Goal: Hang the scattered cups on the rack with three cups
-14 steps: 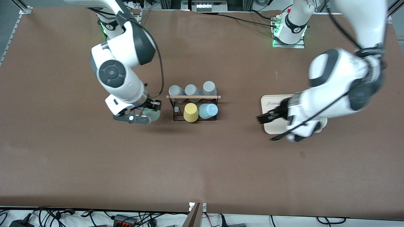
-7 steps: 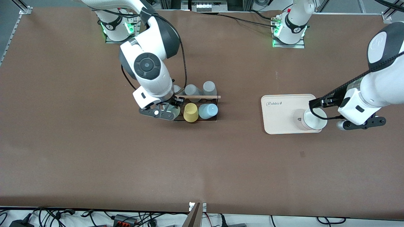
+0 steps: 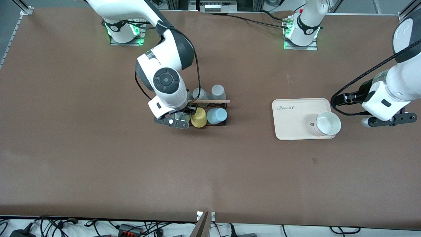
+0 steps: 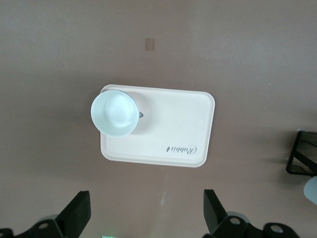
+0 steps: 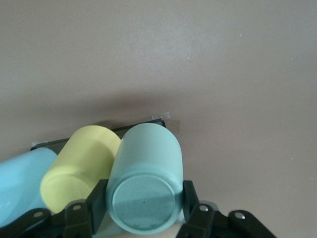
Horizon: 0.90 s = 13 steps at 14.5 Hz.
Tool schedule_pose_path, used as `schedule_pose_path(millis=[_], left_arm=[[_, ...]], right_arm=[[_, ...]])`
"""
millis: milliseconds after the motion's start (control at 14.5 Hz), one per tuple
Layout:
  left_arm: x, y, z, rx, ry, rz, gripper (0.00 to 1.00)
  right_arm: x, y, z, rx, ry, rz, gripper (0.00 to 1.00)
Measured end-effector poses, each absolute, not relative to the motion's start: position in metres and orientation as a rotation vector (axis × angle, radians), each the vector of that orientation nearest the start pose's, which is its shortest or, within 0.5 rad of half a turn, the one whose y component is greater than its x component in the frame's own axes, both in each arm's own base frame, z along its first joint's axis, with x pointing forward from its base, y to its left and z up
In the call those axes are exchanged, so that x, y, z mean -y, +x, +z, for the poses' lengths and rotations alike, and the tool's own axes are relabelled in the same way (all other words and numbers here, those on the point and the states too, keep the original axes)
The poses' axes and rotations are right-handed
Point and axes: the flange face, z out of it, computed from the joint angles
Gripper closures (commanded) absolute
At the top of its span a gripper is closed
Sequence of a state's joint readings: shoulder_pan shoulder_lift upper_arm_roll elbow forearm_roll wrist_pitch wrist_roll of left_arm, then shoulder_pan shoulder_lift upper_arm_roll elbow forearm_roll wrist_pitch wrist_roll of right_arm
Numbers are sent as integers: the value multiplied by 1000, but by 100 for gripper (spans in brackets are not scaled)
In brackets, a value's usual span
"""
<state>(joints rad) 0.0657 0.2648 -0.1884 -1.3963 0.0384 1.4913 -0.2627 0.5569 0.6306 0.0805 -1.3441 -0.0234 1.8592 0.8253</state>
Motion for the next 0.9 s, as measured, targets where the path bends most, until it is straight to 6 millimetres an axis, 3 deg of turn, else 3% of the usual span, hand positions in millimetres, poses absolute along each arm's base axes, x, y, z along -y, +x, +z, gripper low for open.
schedule_pose_path(millis=[277, 415, 553, 623, 899], left_arm=[[53, 600, 546, 168, -3103, 217, 0], [53, 596, 553, 148, -3105, 201, 0], [54, 595, 556, 146, -3105, 193, 0], [54, 595, 556, 146, -3107, 186, 0], [54, 596, 558, 146, -3108, 175, 0]], right_arm=[[-418, 583, 328, -303, -3180, 170, 65], [-419, 583, 323, -301, -3184, 177, 48], [-420, 582, 320, -298, -3184, 177, 8], [-421, 582, 320, -297, -3184, 176, 0], [-420, 586, 329, -299, -3175, 148, 0]])
